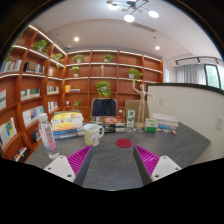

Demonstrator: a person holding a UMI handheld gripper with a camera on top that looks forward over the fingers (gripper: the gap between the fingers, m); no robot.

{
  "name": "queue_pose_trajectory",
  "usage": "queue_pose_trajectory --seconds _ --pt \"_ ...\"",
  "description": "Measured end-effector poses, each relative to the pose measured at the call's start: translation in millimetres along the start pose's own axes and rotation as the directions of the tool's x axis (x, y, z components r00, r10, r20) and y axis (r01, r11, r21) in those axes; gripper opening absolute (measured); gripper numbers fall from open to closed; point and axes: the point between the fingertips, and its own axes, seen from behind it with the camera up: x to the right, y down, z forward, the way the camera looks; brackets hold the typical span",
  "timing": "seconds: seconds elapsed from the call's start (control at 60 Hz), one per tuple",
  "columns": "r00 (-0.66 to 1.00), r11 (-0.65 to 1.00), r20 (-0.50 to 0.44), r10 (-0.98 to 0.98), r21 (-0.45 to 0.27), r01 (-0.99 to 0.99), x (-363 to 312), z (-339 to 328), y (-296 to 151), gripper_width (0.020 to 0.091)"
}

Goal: Pour water

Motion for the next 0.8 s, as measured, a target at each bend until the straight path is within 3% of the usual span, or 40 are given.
queue_pose_trajectory --seconds 0.117,0.133,0.217,0.383,0.683,0.8 --pt "0.998 1.000 0.058 0.007 0.023 -0.008 -54 -4 29 0.0857" --pt "0.997 1.000 0.072 0.002 0.017 -0.003 -40 -3 10 0.0856" --pt "0.989 1.000 0.150 0.009 0.025 -0.013 -119 1 50 0.0856" --pt "0.955 0.998 0.297 0.007 0.062 -0.027 -216 18 49 0.0864" --pt "0.933 0.985 0.357 0.041 0.139 -0.097 -282 75 3 0.0849" --pt "0.946 0.992 0.324 0.013 0.116 -0.053 -282 97 12 0.0778"
